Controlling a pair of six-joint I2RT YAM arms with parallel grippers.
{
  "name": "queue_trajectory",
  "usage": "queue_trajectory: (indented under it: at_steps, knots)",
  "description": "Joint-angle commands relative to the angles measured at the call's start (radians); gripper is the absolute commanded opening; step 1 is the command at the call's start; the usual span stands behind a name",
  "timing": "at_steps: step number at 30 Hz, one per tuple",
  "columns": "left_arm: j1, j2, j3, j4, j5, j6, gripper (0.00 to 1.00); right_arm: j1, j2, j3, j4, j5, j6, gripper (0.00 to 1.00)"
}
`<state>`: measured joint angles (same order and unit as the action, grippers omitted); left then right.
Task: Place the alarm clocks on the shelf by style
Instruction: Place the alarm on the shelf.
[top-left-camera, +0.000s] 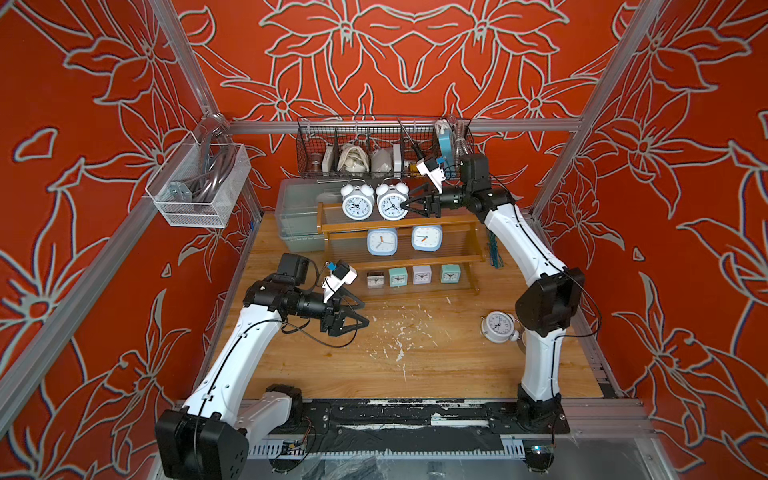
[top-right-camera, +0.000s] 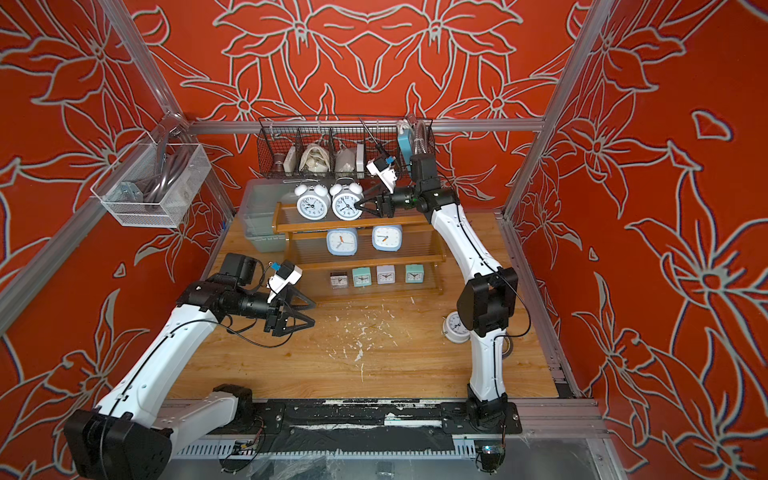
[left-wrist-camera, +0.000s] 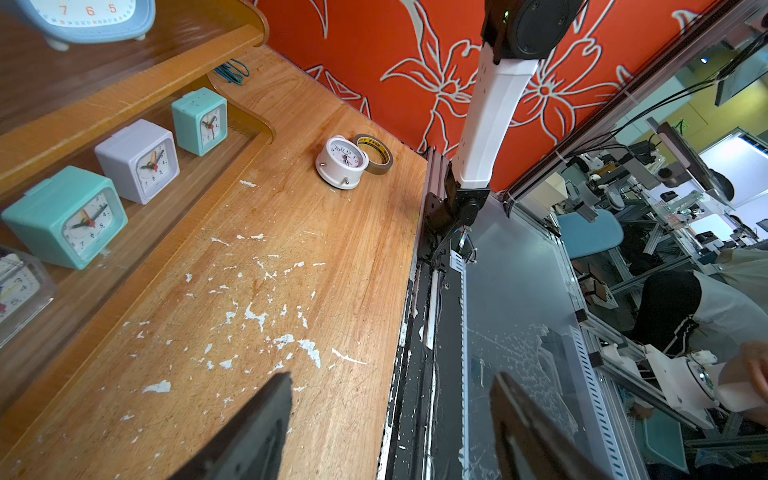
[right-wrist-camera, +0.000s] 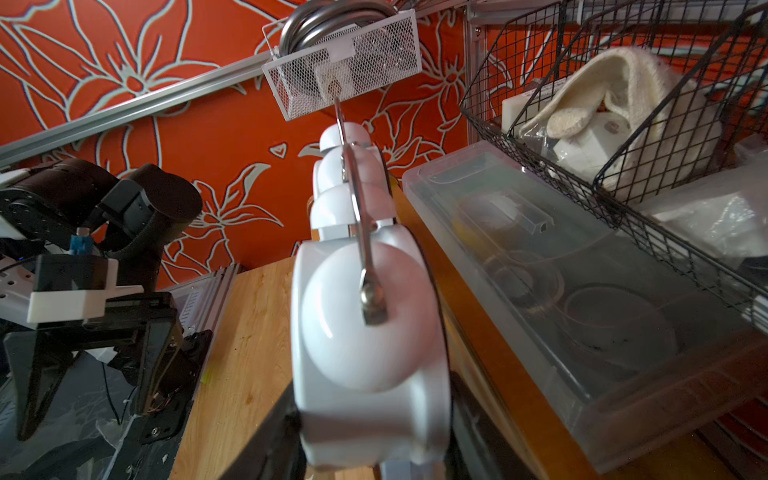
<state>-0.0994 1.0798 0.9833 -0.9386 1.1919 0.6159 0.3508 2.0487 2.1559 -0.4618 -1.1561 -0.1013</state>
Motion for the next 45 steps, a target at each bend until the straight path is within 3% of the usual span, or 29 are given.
queue_trajectory:
  at_steps: [1,20,32,45]
  knots:
    - [0.010,-0.015,-0.013,-0.023,0.035,0.025,0.76,-0.012,0.012,0.062,-0.044,-0.013,-0.059,0.32]
    - [0.030,-0.007,-0.020,-0.017,0.043,0.030,0.76,-0.035,0.037,0.074,-0.074,0.011,-0.098,0.37]
    - [0.038,-0.015,-0.021,-0.018,0.046,0.027,0.76,-0.036,0.021,0.058,-0.064,0.028,-0.100,0.58]
    - [0.048,-0.025,-0.024,-0.019,0.055,0.031,0.76,-0.036,-0.002,0.044,-0.044,0.059,-0.097,0.63]
